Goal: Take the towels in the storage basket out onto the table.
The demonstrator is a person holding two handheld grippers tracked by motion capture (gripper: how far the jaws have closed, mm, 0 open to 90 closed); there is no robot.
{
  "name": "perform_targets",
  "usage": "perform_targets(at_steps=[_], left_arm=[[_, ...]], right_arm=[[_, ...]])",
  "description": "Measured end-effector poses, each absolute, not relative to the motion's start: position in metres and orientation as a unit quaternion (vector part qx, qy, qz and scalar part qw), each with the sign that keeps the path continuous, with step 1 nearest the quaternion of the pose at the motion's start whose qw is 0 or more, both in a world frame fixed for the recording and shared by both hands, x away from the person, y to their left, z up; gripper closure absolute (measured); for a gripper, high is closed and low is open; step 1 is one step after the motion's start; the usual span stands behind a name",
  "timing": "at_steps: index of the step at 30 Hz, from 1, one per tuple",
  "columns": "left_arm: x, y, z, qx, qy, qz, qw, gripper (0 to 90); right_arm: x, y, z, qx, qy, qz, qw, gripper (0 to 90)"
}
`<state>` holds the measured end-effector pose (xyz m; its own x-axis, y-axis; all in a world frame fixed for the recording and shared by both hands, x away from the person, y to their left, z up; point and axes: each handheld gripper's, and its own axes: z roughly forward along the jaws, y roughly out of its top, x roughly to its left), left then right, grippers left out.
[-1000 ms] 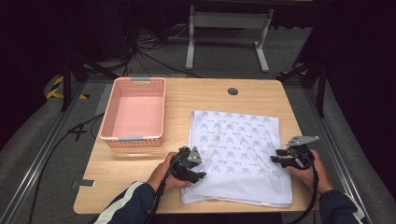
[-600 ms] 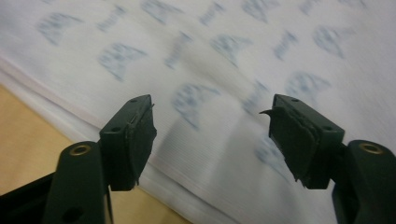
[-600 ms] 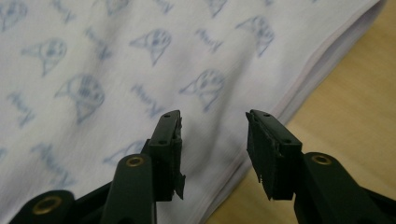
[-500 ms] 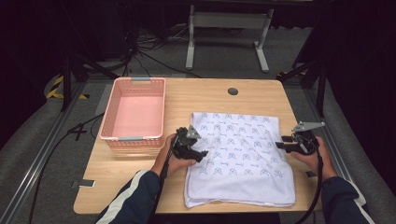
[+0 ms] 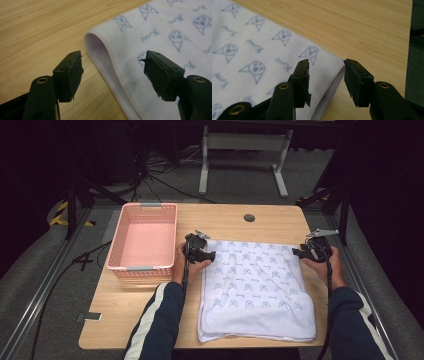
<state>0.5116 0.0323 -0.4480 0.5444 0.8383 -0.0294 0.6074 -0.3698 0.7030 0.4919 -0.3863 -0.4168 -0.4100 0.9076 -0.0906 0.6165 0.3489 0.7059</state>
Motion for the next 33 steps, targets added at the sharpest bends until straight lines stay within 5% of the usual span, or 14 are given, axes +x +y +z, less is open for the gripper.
perform_targets(at_steps=[8,19,26,28,33], left_arm=[[0.537,0.029,-0.455,0.79,0.49,0.159,0.332,32.5],[0.55,0.028,-0.46,0.81,0.472,0.145,0.315,31.8],[0.55,0.024,-0.455,0.837,0.427,0.109,0.323,68.6],[0.55,0.021,-0.454,0.838,0.428,0.103,0.323,78.3],[0.55,0.017,-0.454,0.841,0.42,0.121,0.318,82.9]], right_arm=[[0.508,-0.389,-0.428,0.514,0.771,0.293,0.234,55.8],[0.521,-0.388,-0.446,0.533,0.768,0.283,0.214,54.1],[0.523,-0.392,-0.446,0.541,0.764,0.294,0.193,57.5],[0.523,-0.392,-0.446,0.538,0.767,0.299,0.184,66.1],[0.523,-0.39,-0.445,0.527,0.775,0.305,0.169,79.6]])
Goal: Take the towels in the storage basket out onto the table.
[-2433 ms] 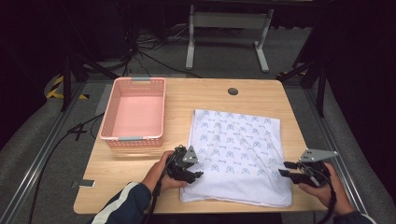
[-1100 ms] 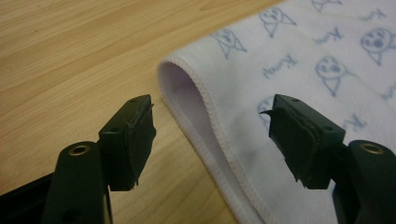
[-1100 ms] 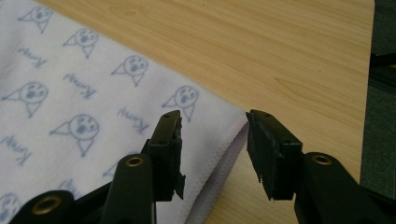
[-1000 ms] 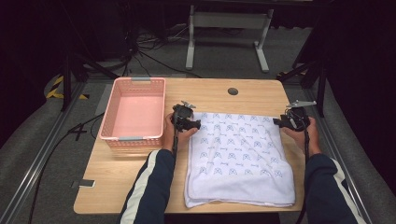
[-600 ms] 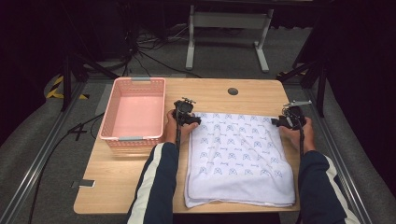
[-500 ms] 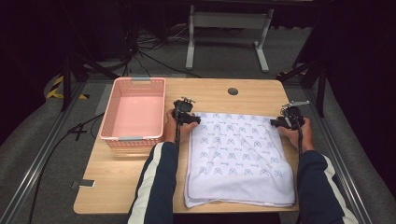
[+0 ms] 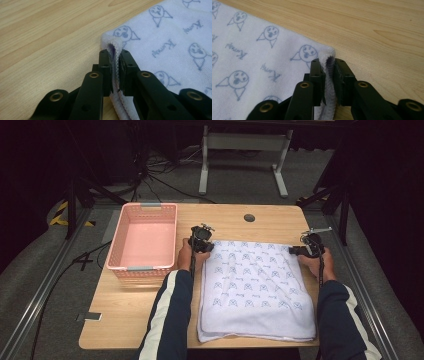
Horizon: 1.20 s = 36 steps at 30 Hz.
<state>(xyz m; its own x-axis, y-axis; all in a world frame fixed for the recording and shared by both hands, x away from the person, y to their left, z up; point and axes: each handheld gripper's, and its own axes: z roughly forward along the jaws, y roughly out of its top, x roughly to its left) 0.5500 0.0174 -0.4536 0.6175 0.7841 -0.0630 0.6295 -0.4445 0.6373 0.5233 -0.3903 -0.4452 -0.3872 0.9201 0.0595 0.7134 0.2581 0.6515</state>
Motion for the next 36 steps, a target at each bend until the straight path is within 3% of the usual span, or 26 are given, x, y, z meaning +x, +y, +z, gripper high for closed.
perform_targets(at_steps=[6,25,36], left_arm=[[0.552,0.012,-0.439,0.828,0.424,0.15,0.336,83.1],[0.544,0.022,-0.338,0.805,0.365,0.238,0.402,83.3],[0.482,0.044,-0.332,0.836,0.279,0.228,0.414,83.0]], right_arm=[[0.527,-0.395,-0.441,0.528,0.767,0.319,0.175,83.0],[0.522,-0.391,-0.351,0.441,0.752,0.422,0.248,84.6],[0.468,-0.393,-0.338,0.336,0.781,0.47,0.236,84.6]])
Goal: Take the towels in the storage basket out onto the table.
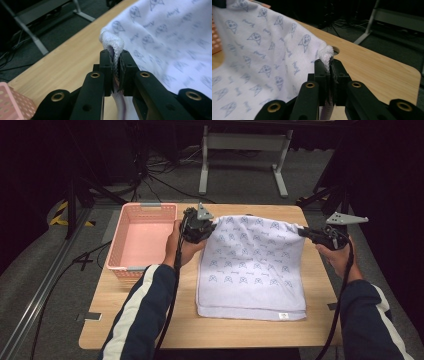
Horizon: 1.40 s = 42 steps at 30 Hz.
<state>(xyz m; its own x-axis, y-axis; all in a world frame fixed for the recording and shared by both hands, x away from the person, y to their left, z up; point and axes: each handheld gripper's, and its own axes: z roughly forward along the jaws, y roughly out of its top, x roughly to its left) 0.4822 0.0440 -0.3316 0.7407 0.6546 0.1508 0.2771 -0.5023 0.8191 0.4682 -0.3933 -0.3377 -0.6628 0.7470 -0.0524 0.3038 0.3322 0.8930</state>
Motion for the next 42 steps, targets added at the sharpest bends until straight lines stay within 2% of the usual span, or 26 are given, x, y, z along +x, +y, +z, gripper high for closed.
perform_targets(at_steps=[6,10,13,18,23,29,31,32,37,39,42], left_arm=[[0.429,0.057,-0.335,0.859,0.212,0.239,0.399,82.7],[0.39,0.065,-0.352,0.869,0.172,0.245,0.394,81.9],[0.376,0.068,-0.362,0.872,0.152,0.254,0.389,81.8],[0.353,0.075,-0.391,0.878,0.138,0.238,0.391,81.7],[0.34,0.085,-0.417,0.886,0.129,0.224,0.385,80.1],[0.336,0.092,-0.446,0.906,0.139,0.211,0.34,81.0],[0.333,0.091,-0.451,0.912,0.134,0.213,0.325,79.6],[0.332,0.092,-0.452,0.911,0.139,0.21,0.325,76.1],[0.333,0.098,-0.437,0.889,0.186,0.17,0.382,58.7],[0.334,0.094,-0.427,0.879,0.194,0.157,0.405,57.0],[0.338,0.083,-0.42,0.878,0.187,0.158,0.411,58.1]], right_arm=[[0.432,-0.395,-0.345,0.289,0.795,0.486,0.22,84.5],[0.398,-0.404,-0.355,0.254,0.795,0.51,0.207,84.3],[0.38,-0.409,-0.363,0.238,0.799,0.516,0.197,84.3],[0.352,-0.414,-0.382,0.21,0.822,0.499,0.176,84.0],[0.33,-0.416,-0.402,0.195,0.847,0.472,0.148,83.3],[0.315,-0.417,-0.427,0.203,0.877,0.419,0.122,78.3],[0.311,-0.417,-0.433,0.2,0.887,0.398,0.122,76.1],[0.308,-0.418,-0.436,0.2,0.89,0.393,0.117,74.0],[0.3,-0.423,-0.431,0.226,0.878,0.402,0.126,63.4],[0.299,-0.421,-0.419,0.236,0.866,0.42,0.134,60.4],[0.301,-0.408,-0.404,0.241,0.861,0.422,0.152,63.0]])
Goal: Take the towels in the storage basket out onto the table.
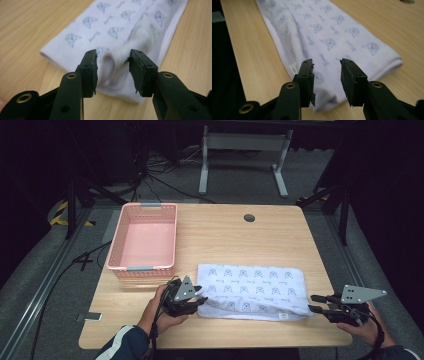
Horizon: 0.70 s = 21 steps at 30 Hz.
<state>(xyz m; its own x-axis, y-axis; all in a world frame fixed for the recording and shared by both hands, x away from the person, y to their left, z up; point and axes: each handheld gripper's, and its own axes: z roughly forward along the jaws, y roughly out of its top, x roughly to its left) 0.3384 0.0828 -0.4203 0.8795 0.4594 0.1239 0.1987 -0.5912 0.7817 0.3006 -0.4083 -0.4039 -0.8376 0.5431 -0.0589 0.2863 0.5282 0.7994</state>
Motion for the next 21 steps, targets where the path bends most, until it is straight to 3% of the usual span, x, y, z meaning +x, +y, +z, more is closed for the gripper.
perform_targets(at_steps=[6,9,12,16,21], left_arm=[[0.347,0.074,-0.413,0.871,0.192,0.141,0.43,55.1],[0.347,0.065,-0.431,0.896,0.175,0.125,0.388,54.8],[0.337,0.062,-0.441,0.912,0.149,0.112,0.365,60.1],[0.331,0.067,-0.455,0.925,0.154,0.109,0.329,58.5],[0.33,0.075,-0.458,0.907,0.191,0.112,0.358,53.8]], right_arm=[[0.307,-0.381,-0.402,0.228,0.874,0.404,0.148,72.2],[0.309,-0.375,-0.419,0.228,0.891,0.368,0.137,73.0],[0.304,-0.377,-0.429,0.23,0.896,0.358,0.126,72.4],[0.296,-0.382,-0.441,0.244,0.902,0.333,0.128,71.7],[0.296,-0.381,-0.448,0.258,0.9,0.323,0.135,71.4]])
